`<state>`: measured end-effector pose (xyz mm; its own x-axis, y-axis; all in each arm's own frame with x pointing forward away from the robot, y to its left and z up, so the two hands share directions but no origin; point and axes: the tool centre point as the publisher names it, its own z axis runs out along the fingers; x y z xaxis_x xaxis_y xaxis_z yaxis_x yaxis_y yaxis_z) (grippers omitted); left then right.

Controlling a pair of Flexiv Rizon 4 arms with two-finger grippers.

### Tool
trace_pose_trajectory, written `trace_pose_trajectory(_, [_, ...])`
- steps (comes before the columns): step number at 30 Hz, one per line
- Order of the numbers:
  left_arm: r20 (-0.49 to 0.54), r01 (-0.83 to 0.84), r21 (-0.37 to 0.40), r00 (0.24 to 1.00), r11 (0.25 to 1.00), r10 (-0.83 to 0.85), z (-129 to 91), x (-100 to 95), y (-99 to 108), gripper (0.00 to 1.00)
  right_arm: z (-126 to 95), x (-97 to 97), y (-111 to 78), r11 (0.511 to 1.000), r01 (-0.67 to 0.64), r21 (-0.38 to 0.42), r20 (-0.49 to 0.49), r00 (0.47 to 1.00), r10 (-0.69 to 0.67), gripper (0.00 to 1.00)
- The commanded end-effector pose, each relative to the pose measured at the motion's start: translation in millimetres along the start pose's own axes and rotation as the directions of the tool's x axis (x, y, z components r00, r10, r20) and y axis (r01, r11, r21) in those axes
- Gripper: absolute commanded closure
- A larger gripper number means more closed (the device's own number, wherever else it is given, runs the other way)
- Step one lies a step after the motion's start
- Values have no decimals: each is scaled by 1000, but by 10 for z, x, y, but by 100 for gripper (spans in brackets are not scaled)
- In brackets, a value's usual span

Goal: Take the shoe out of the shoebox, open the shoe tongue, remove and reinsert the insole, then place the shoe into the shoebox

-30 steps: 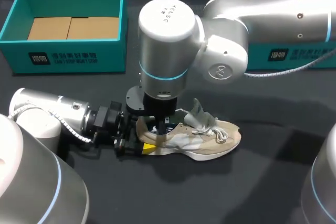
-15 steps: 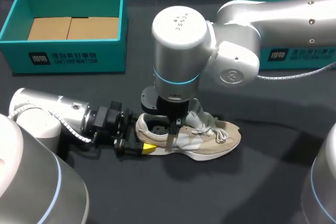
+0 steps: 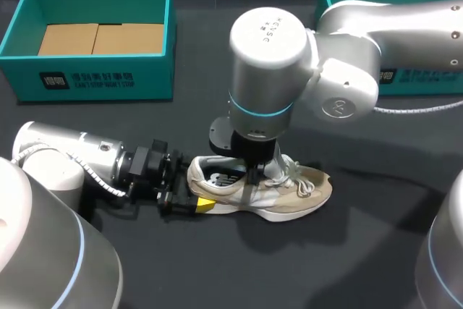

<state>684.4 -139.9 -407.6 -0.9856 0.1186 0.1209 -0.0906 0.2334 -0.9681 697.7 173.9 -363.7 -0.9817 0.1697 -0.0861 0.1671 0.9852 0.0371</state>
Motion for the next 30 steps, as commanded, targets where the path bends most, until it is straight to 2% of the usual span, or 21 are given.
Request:
trace_pose_trajectory(1, [2, 0, 1, 1000, 1000, 0, -2, 4, 28, 100, 75, -19, 2, 1000, 3, -6, -19, 1000, -3, 63])
trace_pose_trajectory(12, [2, 0, 1, 1000, 1000, 0, -2, 4, 28, 100, 231, 38, 49, 1000, 18, -10, -75, 997, -19, 58])
trace_pose_trajectory(23, [2, 0, 1, 1000, 1000, 0, -2, 4, 28, 100, 429, 264, 41, 1000, 2, -28, -157, 988, -6, 58])
trace_pose_trajectory(30, [2, 0, 1, 1000, 1000, 0, -2, 4, 28, 100, 359, 328, -56, 998, -68, -18, -115, 991, 65, 55])
